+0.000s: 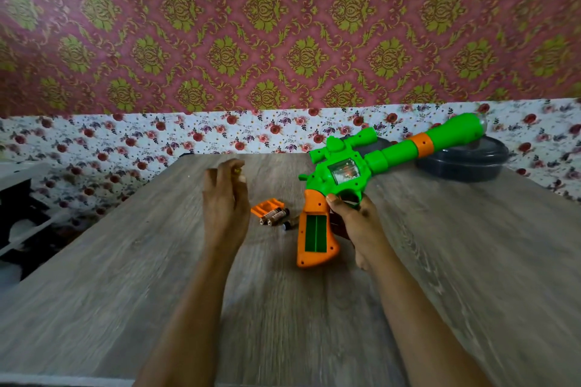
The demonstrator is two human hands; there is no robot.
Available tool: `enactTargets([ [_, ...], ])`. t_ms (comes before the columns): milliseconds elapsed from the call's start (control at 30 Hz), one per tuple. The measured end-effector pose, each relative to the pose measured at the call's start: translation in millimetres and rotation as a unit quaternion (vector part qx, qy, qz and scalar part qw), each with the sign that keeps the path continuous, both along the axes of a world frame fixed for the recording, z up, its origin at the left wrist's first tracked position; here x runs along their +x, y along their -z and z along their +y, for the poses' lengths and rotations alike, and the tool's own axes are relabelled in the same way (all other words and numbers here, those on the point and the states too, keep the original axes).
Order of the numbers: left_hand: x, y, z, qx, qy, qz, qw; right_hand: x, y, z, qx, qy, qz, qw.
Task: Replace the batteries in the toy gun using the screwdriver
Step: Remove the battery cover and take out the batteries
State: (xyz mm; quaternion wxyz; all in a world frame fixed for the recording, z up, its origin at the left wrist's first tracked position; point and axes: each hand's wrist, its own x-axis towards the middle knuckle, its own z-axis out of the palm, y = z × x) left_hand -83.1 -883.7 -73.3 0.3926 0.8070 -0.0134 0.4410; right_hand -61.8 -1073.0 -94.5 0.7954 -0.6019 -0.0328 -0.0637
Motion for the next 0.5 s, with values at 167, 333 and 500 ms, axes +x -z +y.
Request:
enactTargets([
  [167,4,1,13,0.043,-0.108,-0.035,0.993,1,4,0,-0.011,-0.002,0.005,1.000],
  [333,2,6,22,0.001,-0.146,0.032,0.989,0,3,2,-0.019,-0.008,0.012,1.000],
  [500,2,20,29,0.026,-0.183,0.160,0.970,0,3,1,-0.005,-0.014,0.021,1.000],
])
